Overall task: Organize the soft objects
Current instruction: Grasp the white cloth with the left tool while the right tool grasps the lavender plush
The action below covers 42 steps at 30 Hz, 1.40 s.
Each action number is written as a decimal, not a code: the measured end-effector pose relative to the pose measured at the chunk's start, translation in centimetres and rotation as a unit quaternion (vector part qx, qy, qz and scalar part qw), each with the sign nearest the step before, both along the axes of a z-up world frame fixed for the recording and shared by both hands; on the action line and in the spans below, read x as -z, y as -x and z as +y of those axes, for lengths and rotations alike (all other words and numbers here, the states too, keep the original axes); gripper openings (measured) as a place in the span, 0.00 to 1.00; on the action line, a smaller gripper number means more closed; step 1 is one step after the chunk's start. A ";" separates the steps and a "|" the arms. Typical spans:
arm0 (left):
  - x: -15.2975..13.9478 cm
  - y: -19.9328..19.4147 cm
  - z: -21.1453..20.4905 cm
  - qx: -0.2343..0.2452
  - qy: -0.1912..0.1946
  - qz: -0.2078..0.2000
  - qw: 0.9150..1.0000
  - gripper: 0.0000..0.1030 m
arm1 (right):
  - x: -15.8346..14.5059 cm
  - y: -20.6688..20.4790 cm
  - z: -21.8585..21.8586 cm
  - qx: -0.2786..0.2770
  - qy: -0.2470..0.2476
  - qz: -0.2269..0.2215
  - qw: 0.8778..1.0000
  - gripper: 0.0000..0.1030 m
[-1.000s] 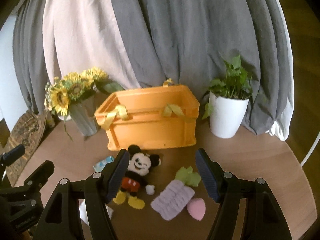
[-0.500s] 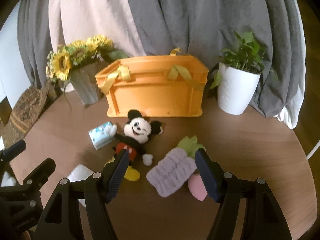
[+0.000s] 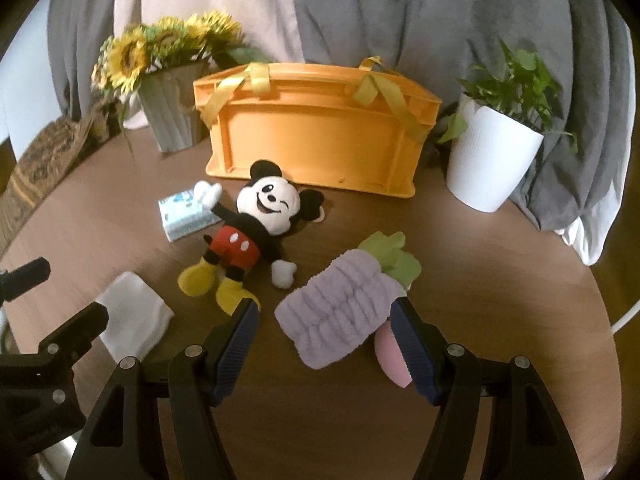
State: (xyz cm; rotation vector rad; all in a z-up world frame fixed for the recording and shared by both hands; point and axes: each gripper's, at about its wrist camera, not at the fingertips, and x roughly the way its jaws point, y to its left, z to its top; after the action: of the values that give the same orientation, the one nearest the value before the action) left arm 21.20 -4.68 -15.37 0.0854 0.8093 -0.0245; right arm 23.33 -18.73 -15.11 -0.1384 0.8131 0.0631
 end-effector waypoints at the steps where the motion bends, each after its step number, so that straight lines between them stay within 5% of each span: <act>1: 0.4 -0.1 0.0 -0.001 0.002 0.004 1.000 0.78 | 0.2 -0.1 0.1 -0.003 0.008 -0.002 1.000 0.67; 21: 5.2 -2.9 0.9 -0.025 0.008 0.062 0.998 0.69 | 4.3 -2.4 0.7 -0.025 0.030 0.038 0.999 0.66; 32: 5.5 -2.6 1.0 -0.009 0.025 0.061 0.998 0.47 | 4.3 -2.0 1.3 -0.044 0.051 0.037 0.997 0.40; 37: 5.4 -2.6 0.9 -0.001 0.024 0.058 0.998 0.22 | 4.0 -2.0 1.3 -0.046 0.050 0.034 0.997 0.31; 42: 5.3 -2.7 0.8 0.011 0.026 0.058 0.998 0.14 | 3.2 -1.4 1.4 -0.046 0.045 0.024 0.998 0.26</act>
State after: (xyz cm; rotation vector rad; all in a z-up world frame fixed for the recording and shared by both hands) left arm 23.93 -3.88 -20.63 0.0445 0.9234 -0.0709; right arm 24.74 -17.29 -18.35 -0.2595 0.8581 0.1178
